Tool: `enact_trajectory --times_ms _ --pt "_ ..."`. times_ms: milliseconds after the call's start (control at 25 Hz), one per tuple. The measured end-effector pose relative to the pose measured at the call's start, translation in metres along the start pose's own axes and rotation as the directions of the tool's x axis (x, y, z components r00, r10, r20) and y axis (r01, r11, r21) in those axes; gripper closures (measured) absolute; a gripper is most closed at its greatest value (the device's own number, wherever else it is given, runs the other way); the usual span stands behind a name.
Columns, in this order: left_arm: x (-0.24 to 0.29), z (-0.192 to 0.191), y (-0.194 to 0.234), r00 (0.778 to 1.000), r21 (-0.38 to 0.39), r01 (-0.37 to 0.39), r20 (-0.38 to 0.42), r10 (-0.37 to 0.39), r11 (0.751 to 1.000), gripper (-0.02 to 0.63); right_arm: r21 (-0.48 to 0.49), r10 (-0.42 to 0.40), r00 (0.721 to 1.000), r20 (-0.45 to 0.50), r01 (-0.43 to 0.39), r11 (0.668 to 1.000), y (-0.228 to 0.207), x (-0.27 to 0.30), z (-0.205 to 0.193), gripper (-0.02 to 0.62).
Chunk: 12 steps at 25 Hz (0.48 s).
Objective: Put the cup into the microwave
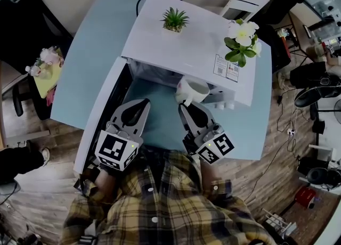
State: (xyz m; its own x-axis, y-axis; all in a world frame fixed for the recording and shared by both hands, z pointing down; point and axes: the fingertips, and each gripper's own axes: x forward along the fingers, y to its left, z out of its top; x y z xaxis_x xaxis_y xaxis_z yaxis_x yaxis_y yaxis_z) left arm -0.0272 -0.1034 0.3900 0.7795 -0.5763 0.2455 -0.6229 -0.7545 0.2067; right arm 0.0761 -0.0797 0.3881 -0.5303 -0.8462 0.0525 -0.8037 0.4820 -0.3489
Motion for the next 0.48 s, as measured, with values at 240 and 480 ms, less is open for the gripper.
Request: enact_trajectory --times_ms 240,480 --pt "0.001 -0.006 -0.004 1.000 -0.009 0.004 -0.013 -0.004 1.000 0.616 -0.023 -0.005 1.000 -0.018 0.004 1.000 -0.011 0.007 -0.008 0.535" --pt "-0.001 -0.010 -0.007 1.000 -0.010 -0.001 -0.019 0.001 1.000 0.615 -0.034 -0.005 1.000 -0.025 0.004 0.999 -0.020 0.018 -0.016 0.535"
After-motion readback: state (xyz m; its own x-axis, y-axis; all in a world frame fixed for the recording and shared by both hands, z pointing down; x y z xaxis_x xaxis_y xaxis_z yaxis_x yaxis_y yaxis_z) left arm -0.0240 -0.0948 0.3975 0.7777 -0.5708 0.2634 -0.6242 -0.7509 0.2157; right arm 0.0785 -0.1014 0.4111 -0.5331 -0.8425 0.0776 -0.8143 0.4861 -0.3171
